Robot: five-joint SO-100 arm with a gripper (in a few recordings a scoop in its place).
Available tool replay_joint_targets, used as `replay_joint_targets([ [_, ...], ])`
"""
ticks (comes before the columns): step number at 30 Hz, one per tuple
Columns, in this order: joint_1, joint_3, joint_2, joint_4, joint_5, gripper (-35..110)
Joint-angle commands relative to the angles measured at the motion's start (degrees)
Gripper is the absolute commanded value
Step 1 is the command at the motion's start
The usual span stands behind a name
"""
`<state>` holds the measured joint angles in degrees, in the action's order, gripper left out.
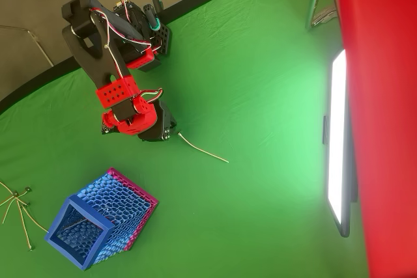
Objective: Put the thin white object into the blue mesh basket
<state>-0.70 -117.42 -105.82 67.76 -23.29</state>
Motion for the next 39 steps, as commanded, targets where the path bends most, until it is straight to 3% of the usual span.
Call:
replay_joint_targets([
  [1,-0.88,3.34,1.32,0.26,-2.55,1],
  [18,1.05,17.67,15.56,5.98,-12.74,1],
  [27,1.32,17.58,17.67,5.10,-15.91,21],
  [39,3.25,12.04,18.63,-0.79,-23.29,21],
])
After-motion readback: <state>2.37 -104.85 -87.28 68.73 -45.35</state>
